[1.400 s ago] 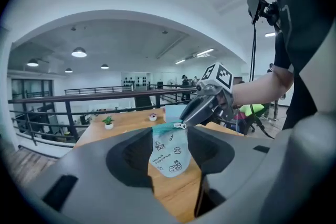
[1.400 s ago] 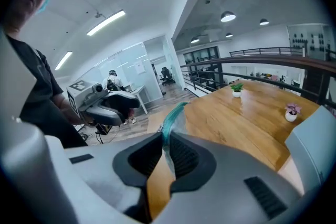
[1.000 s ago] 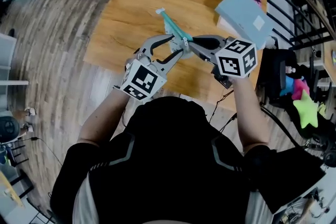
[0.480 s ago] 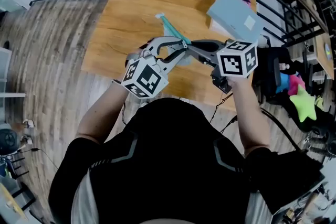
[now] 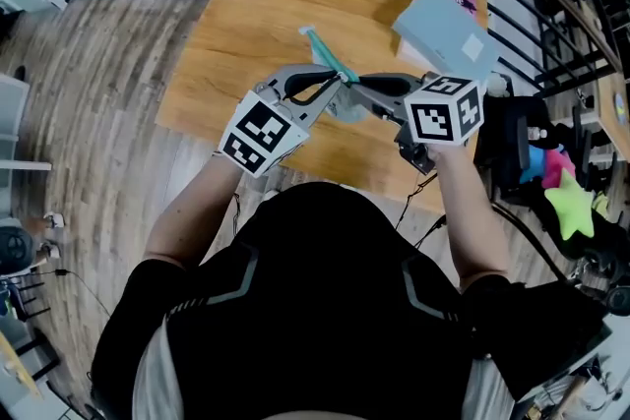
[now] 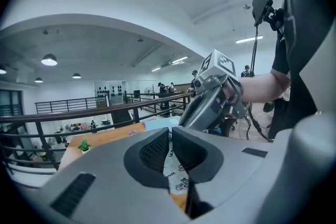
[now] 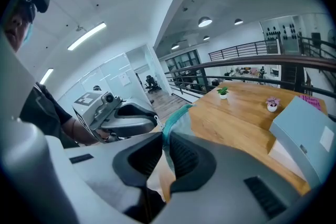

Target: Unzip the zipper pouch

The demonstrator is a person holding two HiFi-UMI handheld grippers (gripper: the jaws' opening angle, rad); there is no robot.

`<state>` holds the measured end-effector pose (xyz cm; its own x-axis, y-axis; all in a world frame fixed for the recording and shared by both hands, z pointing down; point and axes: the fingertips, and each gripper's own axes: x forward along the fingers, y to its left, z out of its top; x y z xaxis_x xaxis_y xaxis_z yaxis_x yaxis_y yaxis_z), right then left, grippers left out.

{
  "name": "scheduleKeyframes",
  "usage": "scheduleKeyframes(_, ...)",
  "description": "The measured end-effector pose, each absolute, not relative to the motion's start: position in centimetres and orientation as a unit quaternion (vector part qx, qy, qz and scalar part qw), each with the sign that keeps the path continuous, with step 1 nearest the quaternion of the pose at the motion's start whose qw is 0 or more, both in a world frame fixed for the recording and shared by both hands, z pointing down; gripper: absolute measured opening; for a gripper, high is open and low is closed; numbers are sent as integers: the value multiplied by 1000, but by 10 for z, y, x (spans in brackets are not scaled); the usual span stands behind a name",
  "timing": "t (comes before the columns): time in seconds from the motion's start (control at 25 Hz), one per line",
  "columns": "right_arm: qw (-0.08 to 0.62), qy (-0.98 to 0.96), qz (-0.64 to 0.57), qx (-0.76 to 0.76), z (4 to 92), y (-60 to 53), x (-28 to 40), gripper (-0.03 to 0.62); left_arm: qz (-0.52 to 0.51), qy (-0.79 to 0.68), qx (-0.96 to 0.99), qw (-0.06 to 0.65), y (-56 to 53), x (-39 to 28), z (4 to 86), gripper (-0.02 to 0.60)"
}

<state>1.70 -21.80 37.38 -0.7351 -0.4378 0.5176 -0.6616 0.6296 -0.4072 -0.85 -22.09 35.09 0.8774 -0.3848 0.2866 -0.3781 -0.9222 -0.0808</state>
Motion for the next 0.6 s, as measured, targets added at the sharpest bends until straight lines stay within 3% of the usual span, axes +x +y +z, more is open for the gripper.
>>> scheduleKeyframes(0.24, 190, -892, 290, 291, 374, -218, 16, 52, -174, 191, -966, 29, -215, -3, 357, 43)
scheduleKeyframes(0.6, 207, -904, 262, 266, 374, -218, 11, 52, -160, 218, -963, -8, -217, -8, 352, 34)
